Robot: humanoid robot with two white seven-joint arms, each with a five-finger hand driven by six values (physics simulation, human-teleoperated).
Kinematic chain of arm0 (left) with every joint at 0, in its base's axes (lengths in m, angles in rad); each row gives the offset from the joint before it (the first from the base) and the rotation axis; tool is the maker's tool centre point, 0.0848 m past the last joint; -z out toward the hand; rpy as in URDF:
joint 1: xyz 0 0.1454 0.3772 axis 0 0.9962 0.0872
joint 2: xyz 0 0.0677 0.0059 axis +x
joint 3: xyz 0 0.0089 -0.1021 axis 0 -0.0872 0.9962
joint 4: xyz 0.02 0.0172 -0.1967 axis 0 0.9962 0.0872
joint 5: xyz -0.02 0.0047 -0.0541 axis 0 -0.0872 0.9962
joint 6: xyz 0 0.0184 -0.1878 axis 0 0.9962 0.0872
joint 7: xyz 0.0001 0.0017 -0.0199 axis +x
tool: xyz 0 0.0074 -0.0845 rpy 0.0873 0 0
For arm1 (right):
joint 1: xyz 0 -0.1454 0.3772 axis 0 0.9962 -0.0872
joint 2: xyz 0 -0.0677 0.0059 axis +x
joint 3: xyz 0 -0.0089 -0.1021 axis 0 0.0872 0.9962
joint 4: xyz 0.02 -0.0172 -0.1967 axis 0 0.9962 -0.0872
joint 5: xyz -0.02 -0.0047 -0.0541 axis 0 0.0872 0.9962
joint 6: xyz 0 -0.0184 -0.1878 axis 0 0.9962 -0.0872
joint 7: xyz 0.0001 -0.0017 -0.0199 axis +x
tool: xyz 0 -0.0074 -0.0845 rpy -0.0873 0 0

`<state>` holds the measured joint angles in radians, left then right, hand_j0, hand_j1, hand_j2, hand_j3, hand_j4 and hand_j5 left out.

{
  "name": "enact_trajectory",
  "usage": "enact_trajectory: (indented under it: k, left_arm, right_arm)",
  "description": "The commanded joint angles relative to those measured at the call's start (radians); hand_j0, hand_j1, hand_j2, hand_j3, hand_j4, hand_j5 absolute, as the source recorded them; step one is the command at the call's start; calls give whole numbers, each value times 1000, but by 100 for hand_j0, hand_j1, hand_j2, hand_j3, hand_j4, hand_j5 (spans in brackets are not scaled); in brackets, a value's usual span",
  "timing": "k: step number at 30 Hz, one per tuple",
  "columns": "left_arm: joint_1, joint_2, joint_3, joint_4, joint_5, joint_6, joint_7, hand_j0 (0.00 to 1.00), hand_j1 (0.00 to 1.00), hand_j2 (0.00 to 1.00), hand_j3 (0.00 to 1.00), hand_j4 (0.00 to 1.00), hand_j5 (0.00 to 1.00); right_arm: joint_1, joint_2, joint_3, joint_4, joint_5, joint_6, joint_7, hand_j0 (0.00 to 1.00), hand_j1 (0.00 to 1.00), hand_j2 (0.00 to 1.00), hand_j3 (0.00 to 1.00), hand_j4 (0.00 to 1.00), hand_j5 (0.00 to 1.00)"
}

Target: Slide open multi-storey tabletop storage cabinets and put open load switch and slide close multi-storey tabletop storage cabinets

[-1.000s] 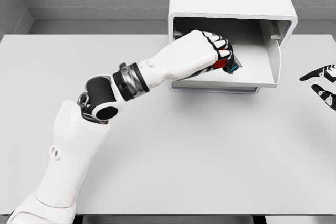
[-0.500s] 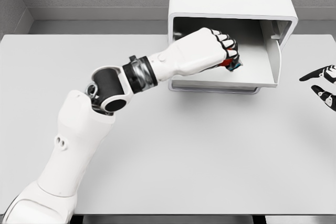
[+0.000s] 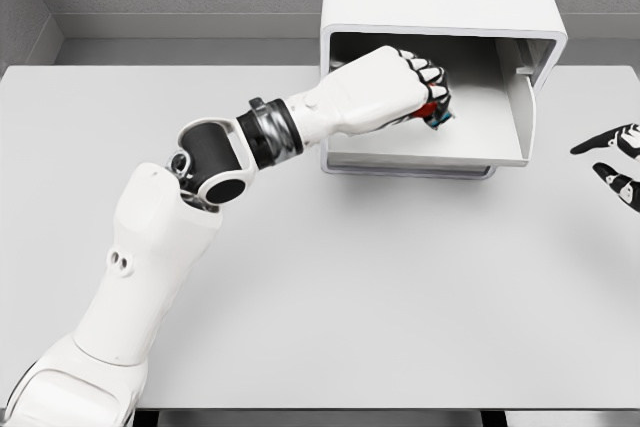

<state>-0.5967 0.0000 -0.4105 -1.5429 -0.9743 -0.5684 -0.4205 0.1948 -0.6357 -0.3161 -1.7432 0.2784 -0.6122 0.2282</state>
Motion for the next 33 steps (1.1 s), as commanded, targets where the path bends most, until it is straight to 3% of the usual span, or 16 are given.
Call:
enact_trajectory:
  k: [1, 14, 20, 25, 33]
  left_arm:
    - [0, 0, 2, 1, 3, 10, 2, 38, 38, 38, 38, 38, 38]
    - [0, 0, 6, 4, 0, 12, 2, 53, 53, 53, 53, 53, 53]
    - [0, 0, 6, 4, 0, 12, 2, 54, 54, 54, 54, 54, 54]
    - [-2, 0, 7, 6, 0, 13, 2, 63, 63, 63, 63, 63, 63]
    - [-2, 0, 2, 12, -1, 13, 2, 63, 63, 63, 63, 63, 63]
  right_arm:
    - [0, -1, 0, -1, -8, 1, -1, 57, 57, 57, 57, 57, 57]
    - [8, -1, -8, -1, -10, 1, -1, 58, 58, 58, 58, 58, 58]
    - [8, 1, -8, -1, -10, 1, -1, 58, 58, 58, 58, 58, 58]
    - [8, 1, -8, -1, -11, 1, -1, 58, 58, 58, 58, 58, 58]
    - [14, 1, -20, -1, -11, 1, -1, 58, 58, 58, 58, 58, 58]
